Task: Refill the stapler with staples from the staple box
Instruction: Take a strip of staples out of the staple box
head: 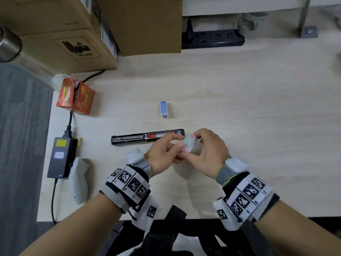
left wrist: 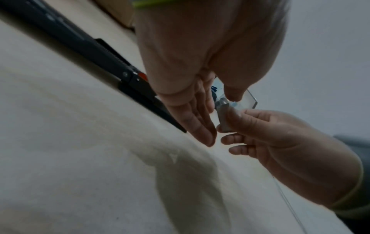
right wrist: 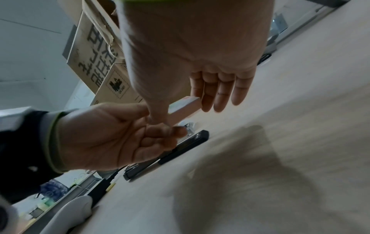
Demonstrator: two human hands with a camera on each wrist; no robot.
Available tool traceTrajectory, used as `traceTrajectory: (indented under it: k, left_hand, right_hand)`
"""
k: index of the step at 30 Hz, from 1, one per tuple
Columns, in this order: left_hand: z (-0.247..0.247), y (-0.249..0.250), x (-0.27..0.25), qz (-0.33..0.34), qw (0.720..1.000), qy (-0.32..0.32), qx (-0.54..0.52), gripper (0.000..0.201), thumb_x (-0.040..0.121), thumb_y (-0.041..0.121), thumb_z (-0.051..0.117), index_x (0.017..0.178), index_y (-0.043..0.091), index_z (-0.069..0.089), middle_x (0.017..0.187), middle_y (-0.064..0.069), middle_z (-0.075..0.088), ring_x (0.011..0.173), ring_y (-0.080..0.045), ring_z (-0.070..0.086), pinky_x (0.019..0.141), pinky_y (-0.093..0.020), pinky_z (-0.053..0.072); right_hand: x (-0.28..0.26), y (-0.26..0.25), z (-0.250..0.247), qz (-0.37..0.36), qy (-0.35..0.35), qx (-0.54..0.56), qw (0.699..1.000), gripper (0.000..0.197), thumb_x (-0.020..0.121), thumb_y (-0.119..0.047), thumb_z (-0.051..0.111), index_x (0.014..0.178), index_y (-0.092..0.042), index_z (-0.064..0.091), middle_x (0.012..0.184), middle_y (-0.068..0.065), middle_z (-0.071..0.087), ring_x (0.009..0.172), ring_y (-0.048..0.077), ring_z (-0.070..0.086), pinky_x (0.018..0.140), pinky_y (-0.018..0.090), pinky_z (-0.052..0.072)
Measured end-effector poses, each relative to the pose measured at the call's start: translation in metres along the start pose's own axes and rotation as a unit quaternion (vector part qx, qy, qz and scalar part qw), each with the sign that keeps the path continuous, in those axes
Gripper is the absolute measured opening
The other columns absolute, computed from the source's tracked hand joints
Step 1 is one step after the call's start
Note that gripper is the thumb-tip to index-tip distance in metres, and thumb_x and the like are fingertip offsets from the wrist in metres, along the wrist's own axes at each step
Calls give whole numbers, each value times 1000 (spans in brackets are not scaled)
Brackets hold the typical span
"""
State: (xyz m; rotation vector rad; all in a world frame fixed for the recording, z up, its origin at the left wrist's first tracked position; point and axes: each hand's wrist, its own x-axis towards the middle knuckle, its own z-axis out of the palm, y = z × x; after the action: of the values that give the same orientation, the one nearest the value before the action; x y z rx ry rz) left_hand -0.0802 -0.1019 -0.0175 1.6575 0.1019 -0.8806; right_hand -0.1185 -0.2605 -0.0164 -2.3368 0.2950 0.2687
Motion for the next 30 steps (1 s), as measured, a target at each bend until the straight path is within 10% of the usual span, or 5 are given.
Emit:
traceTrajectory:
  k: [8, 13, 24, 30]
  left_hand:
    - [-25, -5, -6, -2, 1000, 5, 24, 22, 97, 6, 46, 110, 7, 64, 74, -9, 64, 57, -13, 64, 57, -22, 56]
    - [-30, -9, -9, -9, 999, 26, 28, 18, 92, 9, 56, 109, 15, 61, 78, -5, 63, 58, -20, 64, 57, -25, 56]
    - [-37, -25, -15, -76, 990, 87, -79, 10, 82, 5, 69, 73, 3, 66, 66, -9, 68, 58, -15, 67, 63, -23, 59]
    - [-45, -24, -14, -62, 990, 125, 12, 18, 80, 19, 74, 71, 12, 60, 75, -13, 68, 70, -31, 70, 79, -49, 58]
  right_hand:
    - [-7, 1, 7, -22, -88, 66, 994, 73, 65, -43, 79, 127, -37, 42, 106, -10, 55, 84, 7, 51, 78, 28, 45]
    - [-3, 2, 14, -68, -105, 14, 992, 34, 72, -33, 75, 101, -30, 58, 93, -6, 59, 76, 12, 53, 73, 36, 49]
    - [-3, -1, 38, -58, -73, 35, 995, 39, 68, -31, 80, 102, -23, 64, 100, -2, 58, 84, 12, 55, 75, 26, 44]
    - [-1, -6, 43, -44, -80, 40, 995, 41, 65, -33, 82, 103, -25, 67, 97, -5, 54, 88, 11, 53, 76, 22, 40]
